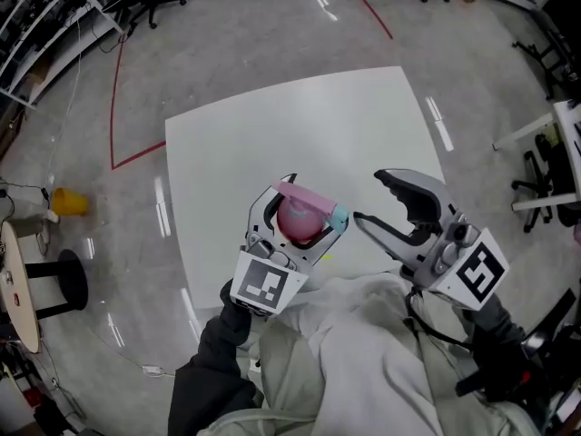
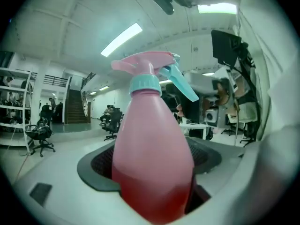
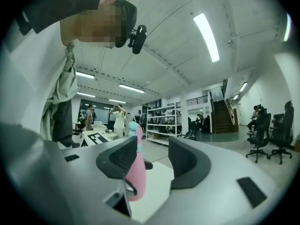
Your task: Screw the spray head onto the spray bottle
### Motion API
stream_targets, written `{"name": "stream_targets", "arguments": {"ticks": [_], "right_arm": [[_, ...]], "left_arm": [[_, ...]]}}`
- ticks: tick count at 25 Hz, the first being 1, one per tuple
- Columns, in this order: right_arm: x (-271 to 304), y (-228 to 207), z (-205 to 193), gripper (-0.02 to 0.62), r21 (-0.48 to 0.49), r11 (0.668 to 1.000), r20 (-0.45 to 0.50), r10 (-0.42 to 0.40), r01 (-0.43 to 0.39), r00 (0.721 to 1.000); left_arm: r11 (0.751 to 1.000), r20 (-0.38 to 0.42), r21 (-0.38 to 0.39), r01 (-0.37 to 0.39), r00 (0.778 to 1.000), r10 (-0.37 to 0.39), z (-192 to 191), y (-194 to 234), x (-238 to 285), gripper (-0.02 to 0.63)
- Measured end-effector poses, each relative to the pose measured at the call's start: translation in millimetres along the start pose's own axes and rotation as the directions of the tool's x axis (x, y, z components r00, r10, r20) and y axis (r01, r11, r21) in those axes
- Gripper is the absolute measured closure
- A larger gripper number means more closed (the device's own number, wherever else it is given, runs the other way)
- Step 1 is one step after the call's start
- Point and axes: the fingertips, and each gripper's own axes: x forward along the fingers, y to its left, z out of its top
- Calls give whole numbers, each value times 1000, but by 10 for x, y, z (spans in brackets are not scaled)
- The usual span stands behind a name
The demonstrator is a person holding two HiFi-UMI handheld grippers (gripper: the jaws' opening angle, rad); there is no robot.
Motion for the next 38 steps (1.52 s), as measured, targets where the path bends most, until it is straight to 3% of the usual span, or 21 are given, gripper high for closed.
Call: {"name": "stream_targets", "arguments": {"ticks": [2,9,13,15,17,20,22,23,24,25,26,27,29,31,32,33,34,35,36,38], "right_arm": [[55,-21,-30,394,-43,999,-28,13,-14,1000],[358,474,-99,393,-157,979,-118,113,-131,986],[274,454,-187,350,-180,971,-154,131,-158,979],[201,422,-209,345,-172,957,-168,205,-234,964],[172,414,-240,339,-111,935,-183,314,-337,932],[157,552,-98,337,82,852,-74,522,-517,850],[165,672,-8,338,102,795,-13,602,-598,798],[174,721,9,339,86,782,-8,621,-618,784],[186,753,20,346,66,779,-8,625,-623,780],[205,762,30,423,46,790,-9,613,-612,790],[235,739,30,497,28,814,-13,581,-581,814],[280,684,9,497,13,848,-26,531,-530,847],[398,505,-103,497,25,925,-74,380,-379,922],[520,234,-252,497,123,983,-122,153,-138,981],[550,84,-331,497,181,983,-148,20,8,989],[557,-35,-397,497,225,965,-171,-98,136,980],[552,-99,-425,497,247,943,-175,-183,223,967],[542,-110,-403,497,242,933,-155,-232,265,960],[532,-82,-340,497,206,941,-120,-248,269,961],[505,64,-155,493,98,978,-54,-179,184,982]], "left_arm": [[1000,13,-14,9,1000,-8,43,20,-24,167],[997,-79,59,51,996,-46,-75,-109,93,167],[984,-27,49,171,985,-170,-22,-306,81,167],[956,53,70,286,956,-290,57,-409,-9,167],[906,80,87,414,904,-420,96,-533,-136,167],[817,-14,111,566,823,-568,19,-789,-246,167],[761,-94,126,636,772,-629,-58,-966,-256,167],[749,-114,128,650,760,-640,-67,-1010,-238,167],[753,-116,124,647,763,-636,-57,-1013,-209,167],[771,-103,115,627,779,-618,-35,-973,-174,167],[801,-82,106,590,808,-584,-8,-897,-135,167],[839,-60,98,535,845,-531,8,-796,-91,167],[920,-51,92,382,924,-379,-49,-571,7,167],[977,-101,122,177,981,-165,-213,-352,121,167],[985,-137,162,54,990,-32,-304,-242,174,167],[975,-166,212,-67,981,103,-373,-143,212,167],[957,-174,243,-160,963,205,-399,-85,234,167],[952,-156,229,-205,957,244,-375,-87,249,167],[966,-114,170,-197,969,218,-304,-142,261,167],[995,27,65,-75,997,73,-67,-304,250,167]]}}
